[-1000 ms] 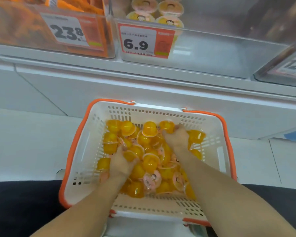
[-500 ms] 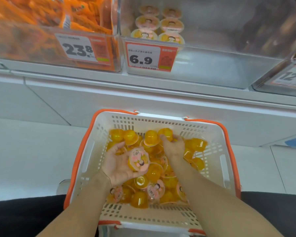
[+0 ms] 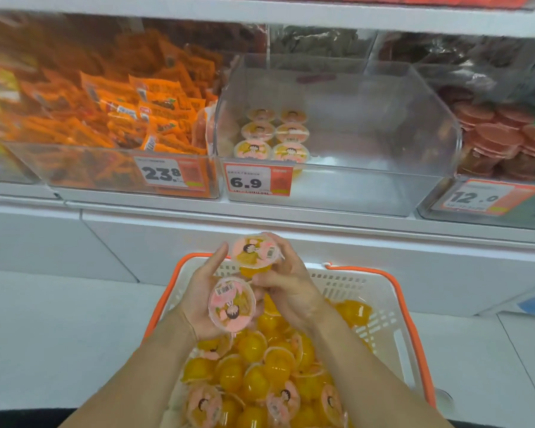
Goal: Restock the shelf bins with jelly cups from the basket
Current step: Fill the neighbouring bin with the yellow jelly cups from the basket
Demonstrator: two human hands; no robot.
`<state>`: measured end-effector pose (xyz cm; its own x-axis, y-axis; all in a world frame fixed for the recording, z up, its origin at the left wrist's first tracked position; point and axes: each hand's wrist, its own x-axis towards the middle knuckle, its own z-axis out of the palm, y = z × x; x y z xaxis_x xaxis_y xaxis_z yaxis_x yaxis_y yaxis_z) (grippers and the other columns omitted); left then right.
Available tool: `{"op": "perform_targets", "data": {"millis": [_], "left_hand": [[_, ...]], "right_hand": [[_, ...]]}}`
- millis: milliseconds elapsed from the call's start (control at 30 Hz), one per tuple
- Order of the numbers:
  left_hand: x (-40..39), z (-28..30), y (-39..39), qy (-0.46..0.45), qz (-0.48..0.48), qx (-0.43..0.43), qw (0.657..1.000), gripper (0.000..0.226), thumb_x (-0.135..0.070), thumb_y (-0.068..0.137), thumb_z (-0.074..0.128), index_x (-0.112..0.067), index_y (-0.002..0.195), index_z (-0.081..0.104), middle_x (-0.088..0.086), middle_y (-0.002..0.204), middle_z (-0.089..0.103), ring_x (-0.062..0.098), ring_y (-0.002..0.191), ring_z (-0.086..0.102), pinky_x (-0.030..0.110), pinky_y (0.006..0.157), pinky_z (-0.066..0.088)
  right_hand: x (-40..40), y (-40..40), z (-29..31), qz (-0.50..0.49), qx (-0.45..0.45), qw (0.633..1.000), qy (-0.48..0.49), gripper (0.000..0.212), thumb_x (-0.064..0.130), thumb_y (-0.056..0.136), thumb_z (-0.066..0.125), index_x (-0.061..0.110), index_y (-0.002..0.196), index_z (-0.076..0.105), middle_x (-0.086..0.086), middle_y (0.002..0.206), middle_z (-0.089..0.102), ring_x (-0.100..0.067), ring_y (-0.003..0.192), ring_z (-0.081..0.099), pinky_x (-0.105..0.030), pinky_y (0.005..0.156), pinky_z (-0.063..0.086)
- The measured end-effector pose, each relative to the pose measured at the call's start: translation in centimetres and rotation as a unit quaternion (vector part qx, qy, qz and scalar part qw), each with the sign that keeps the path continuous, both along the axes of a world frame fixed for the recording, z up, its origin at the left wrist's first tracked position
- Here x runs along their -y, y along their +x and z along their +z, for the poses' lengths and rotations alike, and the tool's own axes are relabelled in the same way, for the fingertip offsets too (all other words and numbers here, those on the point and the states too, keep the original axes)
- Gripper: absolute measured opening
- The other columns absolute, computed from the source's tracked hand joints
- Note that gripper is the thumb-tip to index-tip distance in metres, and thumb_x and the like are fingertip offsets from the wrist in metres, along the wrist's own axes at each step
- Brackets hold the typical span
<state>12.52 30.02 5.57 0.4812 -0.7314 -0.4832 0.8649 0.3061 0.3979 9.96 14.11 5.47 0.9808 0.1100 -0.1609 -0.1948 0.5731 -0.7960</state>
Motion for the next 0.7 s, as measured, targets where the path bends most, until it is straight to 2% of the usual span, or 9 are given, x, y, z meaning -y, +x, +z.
{"op": "perform_targets", "data": {"millis": [100, 167, 233, 333, 433, 500, 567, 633, 700], "left_hand": [[-1.6, 4.0, 1.7, 0.058, -0.079, 0.087, 0.991, 0.088, -0.063, 0.058, 0.085, -0.001, 0.118, 0.063, 0.020, 0.083, 0.064, 0.031, 0.067, 0.063, 0.039, 0.063, 0.055], [-2.7, 7.3, 2.6, 0.123, -0.130, 0.140, 0.974, 0.097, -0.058, 0.052, 0.090, -0.001, 0.123, 0.058, 0.022, 0.087, 0.067, 0.032, 0.067, 0.066, 0.037, 0.061, 0.056], [-3.5, 10.4, 3.2, 0.159, -0.157, 0.178, 0.958, 0.097, -0.053, 0.048, 0.093, -0.003, 0.124, 0.060, 0.022, 0.092, 0.070, 0.031, 0.068, 0.069, 0.035, 0.058, 0.057], [-4.3, 13.3, 3.6, 0.178, -0.160, 0.237, 0.941, 0.090, -0.053, 0.050, 0.092, -0.010, 0.124, 0.064, 0.017, 0.103, 0.072, 0.026, 0.078, 0.072, 0.033, 0.065, 0.057], [-4.9, 14.3, 3.5, 0.164, -0.150, 0.273, 0.936, 0.073, -0.056, 0.054, 0.088, -0.014, 0.112, 0.072, 0.016, 0.096, 0.072, 0.026, 0.080, 0.070, 0.032, 0.069, 0.056], [-4.9, 14.6, 3.4, 0.162, -0.152, 0.287, 0.932, 0.065, -0.058, 0.053, 0.087, -0.016, 0.102, 0.077, 0.015, 0.091, 0.073, 0.025, 0.077, 0.070, 0.031, 0.069, 0.056], [-4.5, 15.1, 3.3, 0.181, -0.159, 0.316, 0.918, 0.054, -0.058, 0.060, 0.083, -0.020, 0.098, 0.079, 0.013, 0.092, 0.074, 0.022, 0.079, 0.071, 0.030, 0.071, 0.057], [-4.2, 15.5, 3.2, 0.216, -0.151, 0.336, 0.904, 0.036, -0.055, 0.074, 0.069, -0.026, 0.092, 0.081, 0.011, 0.095, 0.074, 0.020, 0.080, 0.071, 0.030, 0.075, 0.057], [-3.6, 15.8, 3.4, 0.228, -0.129, 0.334, 0.905, 0.033, -0.053, 0.078, 0.061, -0.028, 0.089, 0.081, 0.008, 0.095, 0.074, 0.019, 0.080, 0.071, 0.029, 0.076, 0.057]], "right_hand": [[-0.8, 0.1, 2.9, -0.008, 0.060, 0.991, -0.116, 0.068, -0.012, 0.060, 0.073, 0.012, 0.117, 0.045, -0.016, 0.107, 0.065, -0.028, 0.090, 0.065, -0.034, 0.058, 0.054], [-1.5, 0.1, 4.7, -0.009, 0.081, 0.979, -0.186, 0.072, -0.009, 0.058, 0.083, 0.017, 0.112, 0.043, -0.016, 0.111, 0.064, -0.027, 0.095, 0.066, -0.039, 0.070, 0.057], [-1.9, -0.2, 6.2, -0.013, 0.104, 0.967, -0.234, 0.073, -0.010, 0.061, 0.087, 0.018, 0.111, 0.041, -0.010, 0.110, 0.065, -0.018, 0.096, 0.068, -0.030, 0.076, 0.057], [-1.7, -0.5, 8.5, 0.023, 0.143, 0.955, -0.260, 0.068, 0.002, 0.066, 0.086, 0.020, 0.116, 0.043, -0.006, 0.117, 0.064, -0.022, 0.103, 0.065, -0.030, 0.082, 0.055], [-0.8, -0.6, 10.7, 0.075, 0.140, 0.968, -0.197, 0.058, 0.011, 0.068, 0.081, 0.014, 0.118, 0.052, -0.006, 0.117, 0.065, -0.024, 0.103, 0.063, -0.033, 0.083, 0.052], [-0.3, -0.6, 12.2, 0.057, 0.122, 0.959, -0.251, 0.039, 0.019, 0.079, 0.080, 0.012, 0.111, 0.059, -0.005, 0.109, 0.070, -0.018, 0.099, 0.066, -0.027, 0.079, 0.050], [0.2, -0.7, 13.4, 0.031, 0.109, 0.928, -0.356, 0.024, 0.023, 0.087, 0.075, 0.013, 0.103, 0.061, -0.007, 0.097, 0.072, -0.017, 0.085, 0.068, -0.024, 0.070, 0.049], [0.8, -1.0, 14.6, 0.052, 0.095, 0.910, -0.399, 0.022, 0.022, 0.090, 0.070, 0.011, 0.104, 0.058, -0.012, 0.084, 0.072, -0.024, 0.071, 0.070, -0.031, 0.064, 0.051], [1.0, -1.3, 15.7, 0.078, 0.082, 0.906, -0.408, 0.020, 0.022, 0.095, 0.064, 0.012, 0.108, 0.052, -0.015, 0.076, 0.072, -0.030, 0.065, 0.070, -0.037, 0.062, 0.053]]}}
